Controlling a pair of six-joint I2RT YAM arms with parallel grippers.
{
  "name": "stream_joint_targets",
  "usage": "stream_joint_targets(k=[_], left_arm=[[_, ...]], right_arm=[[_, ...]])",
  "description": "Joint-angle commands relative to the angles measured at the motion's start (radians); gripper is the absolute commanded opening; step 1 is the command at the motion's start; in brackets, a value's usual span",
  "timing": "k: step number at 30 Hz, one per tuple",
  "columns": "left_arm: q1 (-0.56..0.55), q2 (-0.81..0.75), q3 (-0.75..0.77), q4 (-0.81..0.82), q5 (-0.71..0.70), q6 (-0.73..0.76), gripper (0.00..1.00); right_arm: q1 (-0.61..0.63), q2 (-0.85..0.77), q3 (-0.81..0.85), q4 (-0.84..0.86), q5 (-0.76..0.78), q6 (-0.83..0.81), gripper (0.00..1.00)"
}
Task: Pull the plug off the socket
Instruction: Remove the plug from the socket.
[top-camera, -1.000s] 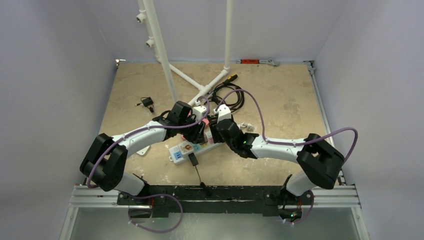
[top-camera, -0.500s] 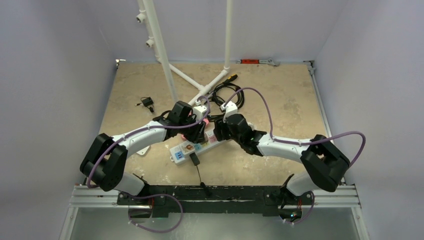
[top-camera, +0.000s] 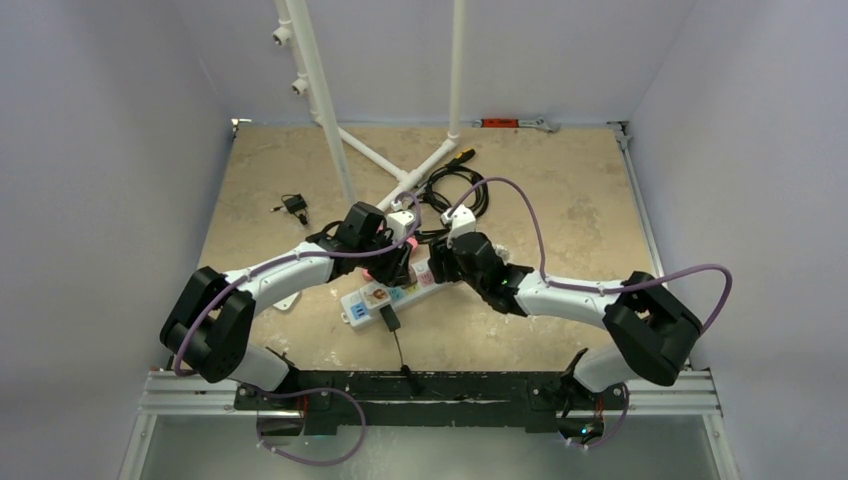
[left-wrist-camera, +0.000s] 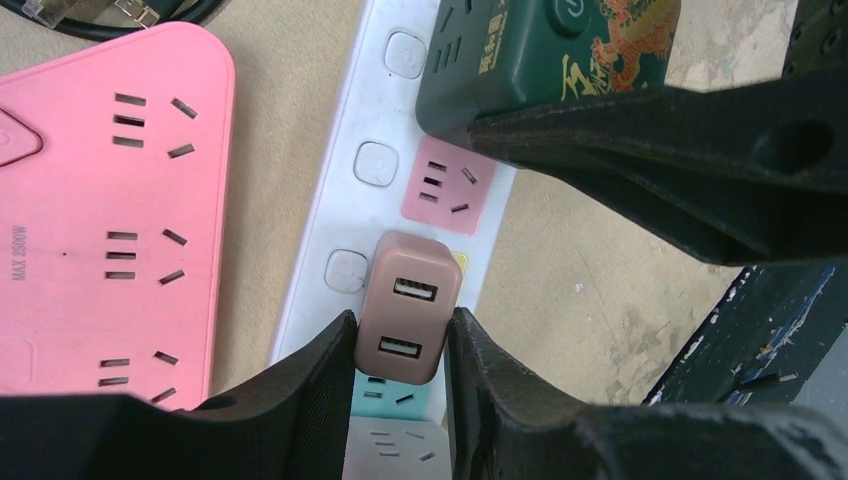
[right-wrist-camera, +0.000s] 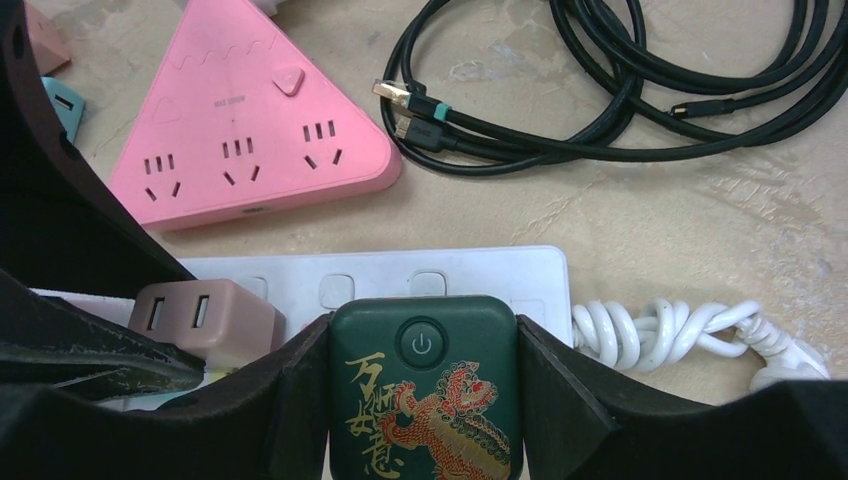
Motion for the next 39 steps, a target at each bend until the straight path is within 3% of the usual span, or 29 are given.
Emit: stream_joint_targets(k=[1, 12, 22, 28, 34, 39], left_arm=[[0.015, 0.000, 0.013, -0.063, -0.087, -0.006, 0.00], [0.015, 0.011, 0.015, -0.063, -0.090, -0.005, 0.00], [-0.006, 0.022, 0.015, -0.073, -0.113, 0.005, 0.00], [-0.025, 0.024, 0.015, -0.084, -0.145, 0.011, 0.00], [-0.046, 0.034, 0.020, -0.097, -0.174, 0.016, 0.00], [-0.056, 0.032, 0.021, -0.099, -0.177, 0.019, 0.00]], right_arm=[[0.075, -0.048, 0.014, 0.079, 0.202, -0.024, 0.00], [0.224, 0.098, 0.116, -0.001, 0.413, -0.016, 0.00], [0.210, 0.057, 0.087, 0.026, 0.347, 0.000, 0.00], [0.139, 0.012, 0.055, 0.045, 0.263, 0.022, 0.00], [0.009, -0.025, 0.012, 0.072, 0.087, 0.062, 0.00], [-0.003, -0.011, 0.019, 0.064, 0.076, 0.065, 0.00]])
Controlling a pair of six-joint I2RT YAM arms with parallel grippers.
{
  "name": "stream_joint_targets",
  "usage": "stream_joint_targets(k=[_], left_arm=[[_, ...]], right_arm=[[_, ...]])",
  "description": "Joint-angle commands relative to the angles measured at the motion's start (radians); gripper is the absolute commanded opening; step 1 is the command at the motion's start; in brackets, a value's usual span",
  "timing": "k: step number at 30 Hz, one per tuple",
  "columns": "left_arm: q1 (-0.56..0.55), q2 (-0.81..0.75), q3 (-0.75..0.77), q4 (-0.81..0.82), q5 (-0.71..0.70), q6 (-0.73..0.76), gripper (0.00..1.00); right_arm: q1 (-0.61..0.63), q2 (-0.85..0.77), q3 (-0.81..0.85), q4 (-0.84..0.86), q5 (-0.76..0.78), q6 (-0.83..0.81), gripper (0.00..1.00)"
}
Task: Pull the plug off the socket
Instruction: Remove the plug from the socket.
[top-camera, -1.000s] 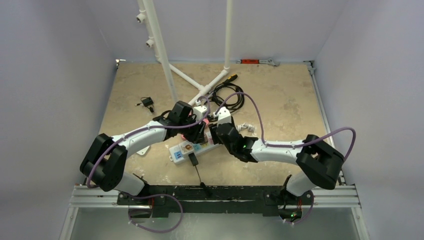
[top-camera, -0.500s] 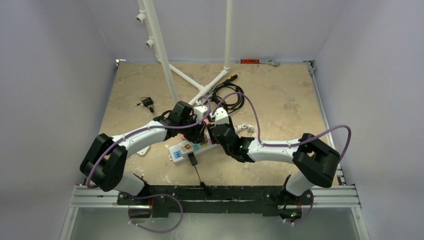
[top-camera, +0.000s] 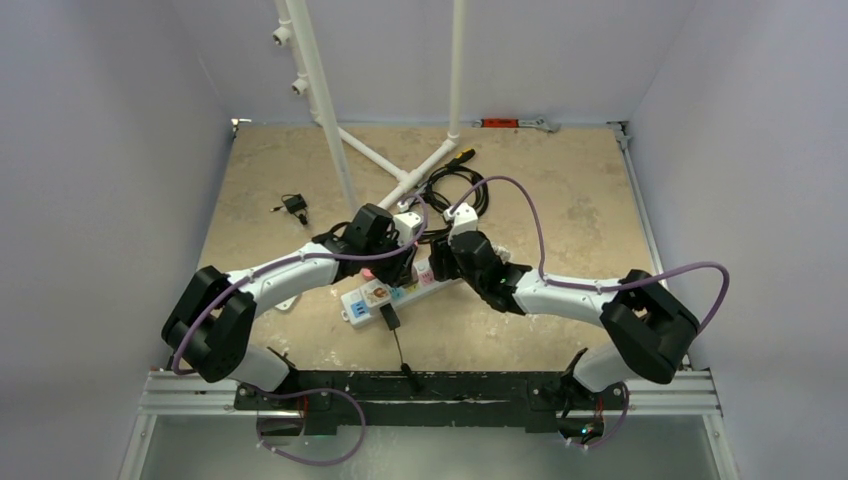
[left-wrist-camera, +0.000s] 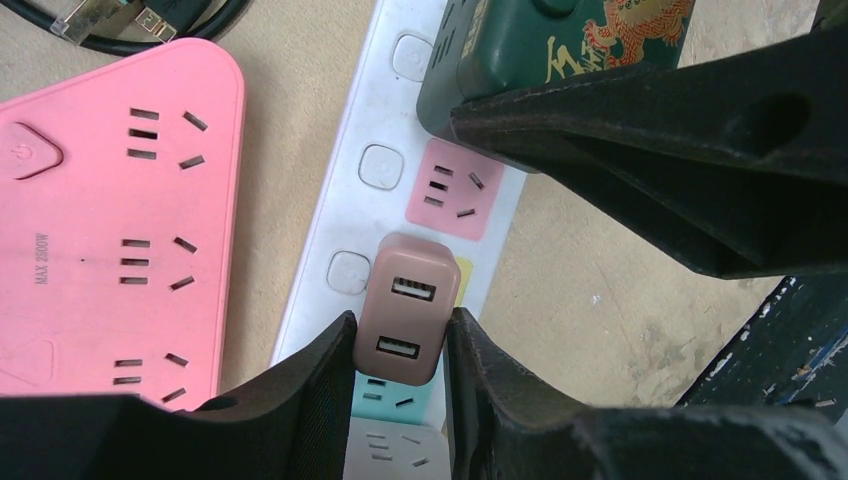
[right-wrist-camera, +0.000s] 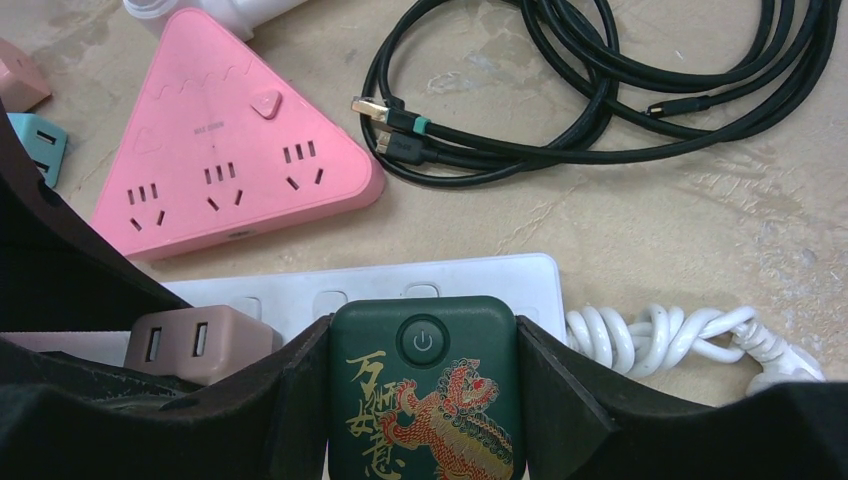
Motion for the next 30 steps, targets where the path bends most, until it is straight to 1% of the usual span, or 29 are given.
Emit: stream_joint_targets(k=[1, 9, 11, 17, 18, 21, 24, 28, 30], left_arm=[[-0.006, 0.023, -0.002, -0.080, -0.079, 0.016, 0.00], [-0.026, 0.012, -0.001, -0.083, -0.113, 0.015, 0.00], [-0.044, 0.013, 0.001, -0.084, -0.130, 0.012, 0.00], [-0.095, 0.030, 0.005, -0.086, -0.159, 0.007, 0.00], [-0.102, 0.034, 0.005, -0.084, -0.159, 0.006, 0.00], [-0.116, 0.049, 0.006, -0.082, -0.156, 0.003, 0.00], [-0.128, 0.069, 0.014, -0.076, -0.153, 0.004, 0.00], [-0.138, 0.096, 0.026, -0.071, -0.146, 0.002, 0.00], [-0.139, 0.102, 0.025, -0.069, -0.137, -0.002, 0.00]], right_arm=[[-0.023, -0.027, 0.008, 0.061, -0.003, 0.027, 0.00], [-0.024, -0.059, -0.004, 0.049, 0.045, 0.035, 0.00], [-0.023, -0.075, -0.011, 0.047, 0.084, 0.031, 0.00], [-0.021, -0.116, -0.015, 0.028, 0.136, 0.044, 0.00], [-0.022, -0.119, -0.016, 0.027, 0.163, 0.034, 0.00], [-0.015, -0.125, -0.025, 0.033, 0.178, 0.029, 0.00], [0.024, -0.105, -0.021, 0.031, 0.214, 0.027, 0.00], [0.130, -0.062, 0.011, -0.022, 0.339, 0.052, 0.00], [0.157, -0.047, 0.017, -0.036, 0.363, 0.065, 0.00]])
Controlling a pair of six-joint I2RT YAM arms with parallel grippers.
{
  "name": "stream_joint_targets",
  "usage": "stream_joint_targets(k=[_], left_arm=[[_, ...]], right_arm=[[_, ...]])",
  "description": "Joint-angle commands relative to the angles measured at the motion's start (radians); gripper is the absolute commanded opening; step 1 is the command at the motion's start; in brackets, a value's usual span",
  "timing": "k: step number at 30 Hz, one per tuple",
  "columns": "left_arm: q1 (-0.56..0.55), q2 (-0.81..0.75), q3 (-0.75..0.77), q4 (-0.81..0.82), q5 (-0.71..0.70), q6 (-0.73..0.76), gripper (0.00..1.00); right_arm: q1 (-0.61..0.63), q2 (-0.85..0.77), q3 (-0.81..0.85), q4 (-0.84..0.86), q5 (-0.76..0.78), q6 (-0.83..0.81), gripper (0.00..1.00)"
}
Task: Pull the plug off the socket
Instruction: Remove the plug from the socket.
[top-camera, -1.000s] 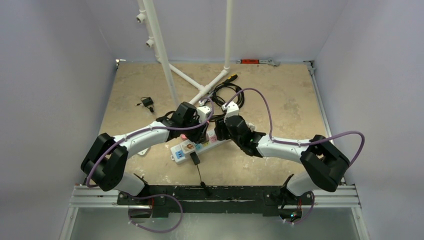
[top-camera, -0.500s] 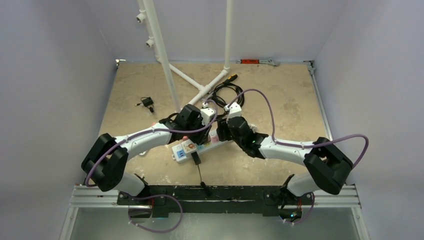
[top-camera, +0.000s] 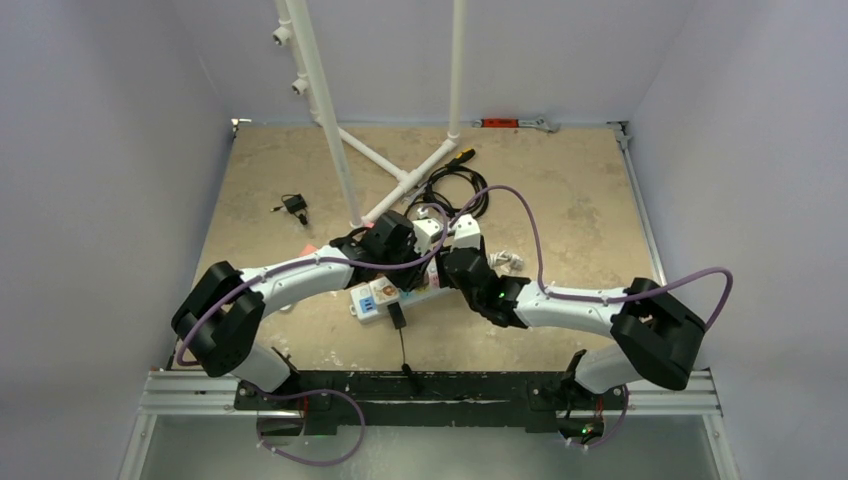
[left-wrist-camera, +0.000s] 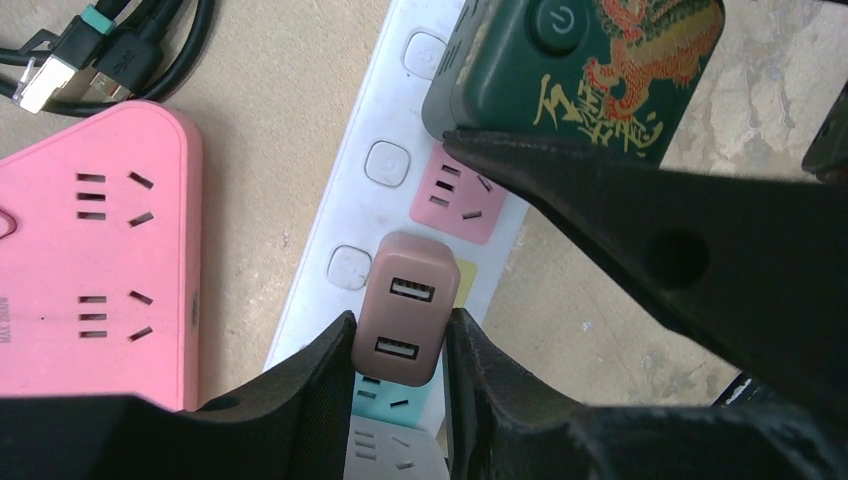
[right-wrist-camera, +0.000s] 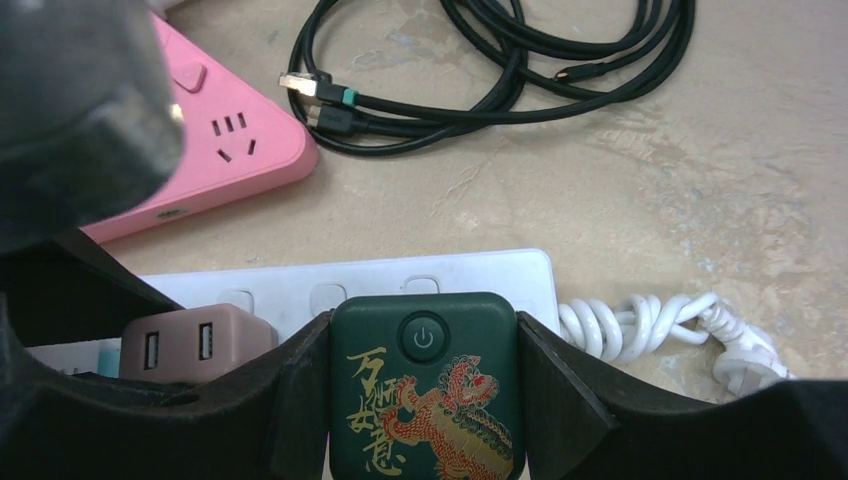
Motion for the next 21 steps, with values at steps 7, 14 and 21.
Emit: stream_joint_targets(k=[7, 14, 21], left_arm=[[-0.013, 0.062, -0.016, -0.087, -0.024, -0.002, 0.00], [-0.048, 0.101, -0.014, -0.098, -0.062, 0.004, 0.00], [-0.099, 0.140, 0.001, -0.104, -0.116, 0.012, 0.00]], right_arm=[[0.086, 0.014, 0.059, 0.020, 0.140, 0.066, 0.00], [0.013, -0.036, 0.047, 0.038, 0.041, 0.052, 0.00], [-0.128, -0.138, -0.014, 0.066, -0.102, 0.045, 0.00]])
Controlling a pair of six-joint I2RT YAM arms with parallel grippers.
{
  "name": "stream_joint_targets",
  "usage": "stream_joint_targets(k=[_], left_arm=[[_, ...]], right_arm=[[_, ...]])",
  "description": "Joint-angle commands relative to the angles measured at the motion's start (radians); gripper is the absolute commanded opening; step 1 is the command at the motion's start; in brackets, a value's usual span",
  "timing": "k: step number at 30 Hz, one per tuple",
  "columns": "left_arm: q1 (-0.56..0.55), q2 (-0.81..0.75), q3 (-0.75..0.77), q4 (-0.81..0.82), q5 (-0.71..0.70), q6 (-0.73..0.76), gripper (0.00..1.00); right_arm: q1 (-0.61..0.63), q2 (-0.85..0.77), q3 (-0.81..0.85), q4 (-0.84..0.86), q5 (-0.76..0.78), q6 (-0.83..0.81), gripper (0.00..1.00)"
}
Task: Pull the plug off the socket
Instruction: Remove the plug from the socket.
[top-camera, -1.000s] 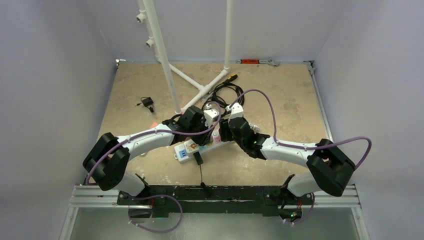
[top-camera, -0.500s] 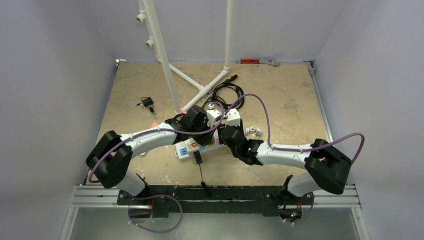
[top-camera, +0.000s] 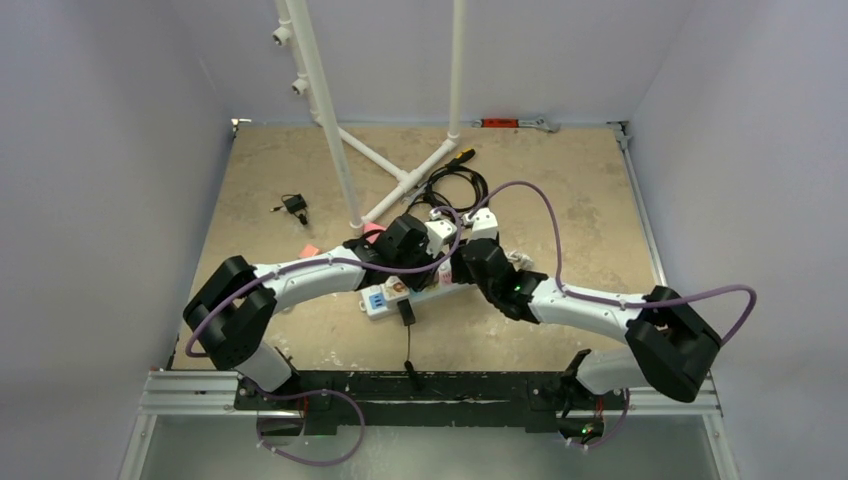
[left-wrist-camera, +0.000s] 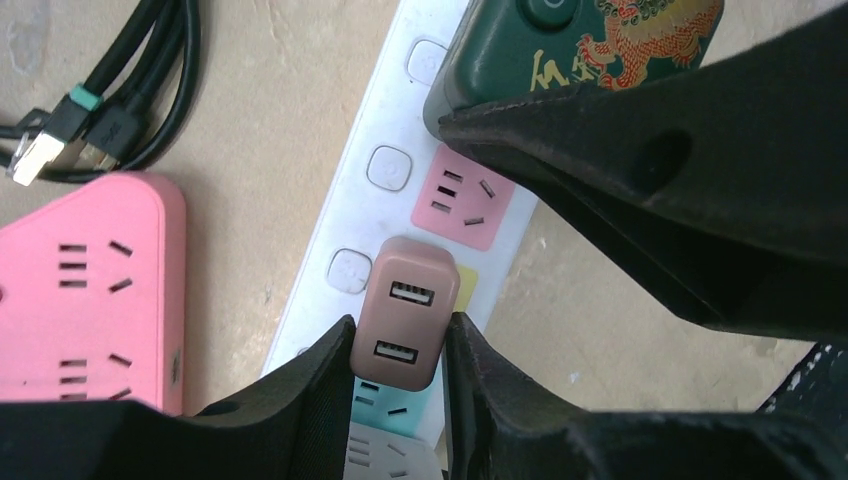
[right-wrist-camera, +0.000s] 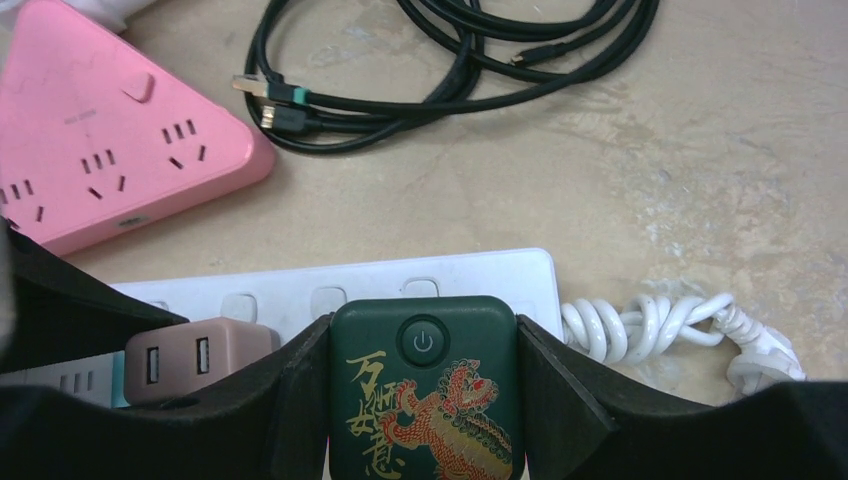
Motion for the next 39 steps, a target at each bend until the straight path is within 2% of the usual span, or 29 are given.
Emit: stream_joint_targets(k=[1, 7, 14, 21, 25, 32, 39], left_arm=[[-0.051, 0.098, -0.029, -0.115, -0.064, 0.008, 0.00], [-0.089, 0.151, 0.010, -0.112, -0.086, 0.013, 0.00], [-0.127, 0.182, 0.041, -0.104, -0.129, 0.006, 0.00], [-0.127, 0.180, 0.059, -0.070, -0.104, -0.010, 0.00], [-0.127, 0.184, 0.062, -0.064, -0.093, -0.011, 0.00], [-0.127, 0.196, 0.063, -0.075, -0.114, -0.003, 0.00], [-0.127, 0.214, 0.068, -0.085, -0.130, -0.006, 0.00]], right_arm=[[-0.052, -0.086, 0.007, 0.104, -0.059, 0.021, 0.00], [-0.062, -0.095, 0.009, 0.101, -0.061, 0.023, 0.00], [-0.052, -0.169, -0.041, 0.088, 0.068, 0.016, 0.00], [0.134, -0.150, -0.053, 0.013, 0.264, 0.109, 0.00], [0.171, -0.106, -0.028, -0.034, 0.323, 0.151, 0.00], [0.152, -0.170, -0.041, -0.023, 0.270, 0.144, 0.00], [-0.018, -0.311, -0.117, 0.037, 0.088, 0.116, 0.00]])
